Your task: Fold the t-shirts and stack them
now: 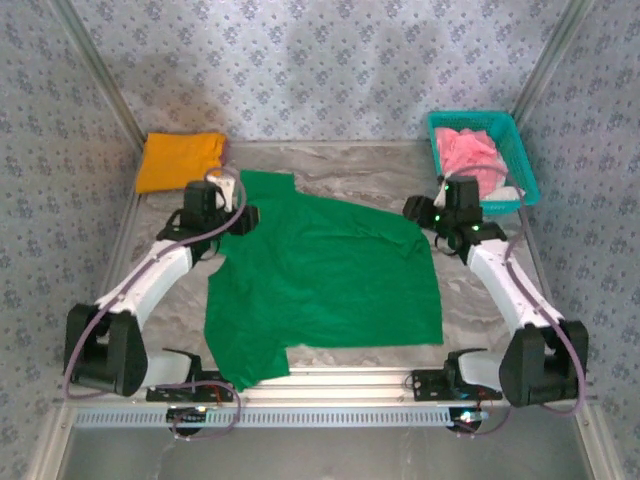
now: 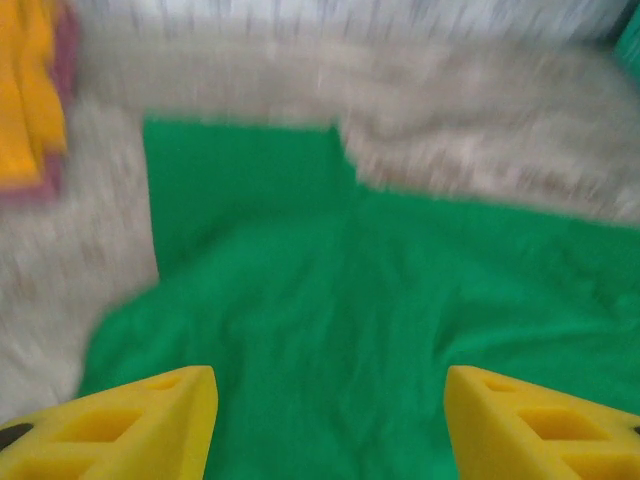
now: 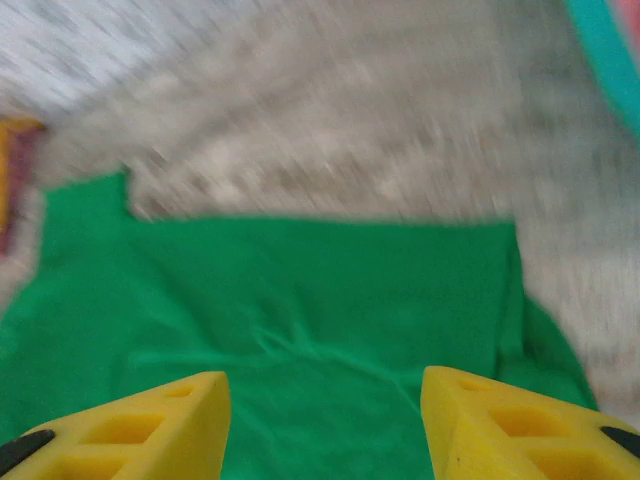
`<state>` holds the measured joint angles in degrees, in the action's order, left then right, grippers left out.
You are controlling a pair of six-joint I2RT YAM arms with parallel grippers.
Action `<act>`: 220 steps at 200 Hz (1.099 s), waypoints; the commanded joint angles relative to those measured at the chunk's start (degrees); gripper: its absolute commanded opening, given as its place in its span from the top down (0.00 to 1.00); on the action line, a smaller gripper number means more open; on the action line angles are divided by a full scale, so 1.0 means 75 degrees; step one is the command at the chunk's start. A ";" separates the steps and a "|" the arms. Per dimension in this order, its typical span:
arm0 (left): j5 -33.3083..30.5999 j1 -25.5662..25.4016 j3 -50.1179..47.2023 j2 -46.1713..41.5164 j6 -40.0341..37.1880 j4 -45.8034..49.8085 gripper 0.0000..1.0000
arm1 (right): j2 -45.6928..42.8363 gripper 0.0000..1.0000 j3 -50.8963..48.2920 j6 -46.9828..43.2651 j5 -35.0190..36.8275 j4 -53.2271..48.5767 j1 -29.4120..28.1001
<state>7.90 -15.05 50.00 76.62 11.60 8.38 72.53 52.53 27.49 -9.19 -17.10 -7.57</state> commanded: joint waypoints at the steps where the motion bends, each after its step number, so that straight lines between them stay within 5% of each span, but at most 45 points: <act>1: 0.0022 -0.0407 -0.0128 0.0310 0.0552 -0.0328 0.38 | 0.0230 0.43 -0.0238 0.0366 0.0277 -0.0383 0.0002; 16: 0.0239 -0.0501 -0.0134 0.0727 0.0752 -0.0587 0.38 | 0.0561 0.34 -0.0225 0.0308 0.0474 -0.0552 0.0086; 110: 0.0097 -0.0501 -0.0174 0.1640 0.1133 -0.1049 0.38 | 0.2639 0.40 -0.0168 0.0730 -0.0917 0.0424 0.0198; 130: 0.0012 -0.0467 -0.0119 0.1814 0.1126 -0.0925 0.38 | 0.3044 0.47 -0.0024 0.0763 -0.1110 0.0612 0.0201; 192: -0.0079 -0.0432 -0.0234 0.1846 0.1209 -0.1039 0.38 | 0.3213 1.00 0.0708 0.0533 -0.0770 0.0071 0.0298; 220: -0.0206 -0.0409 -0.0296 0.1761 0.1139 -0.1000 0.38 | 0.2696 1.00 0.1102 0.0342 -0.0490 -0.0279 0.0469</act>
<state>7.79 -18.74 48.16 90.56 20.16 1.28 97.06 57.36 31.90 -15.40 -15.55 -5.30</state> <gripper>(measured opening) 0.626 0.073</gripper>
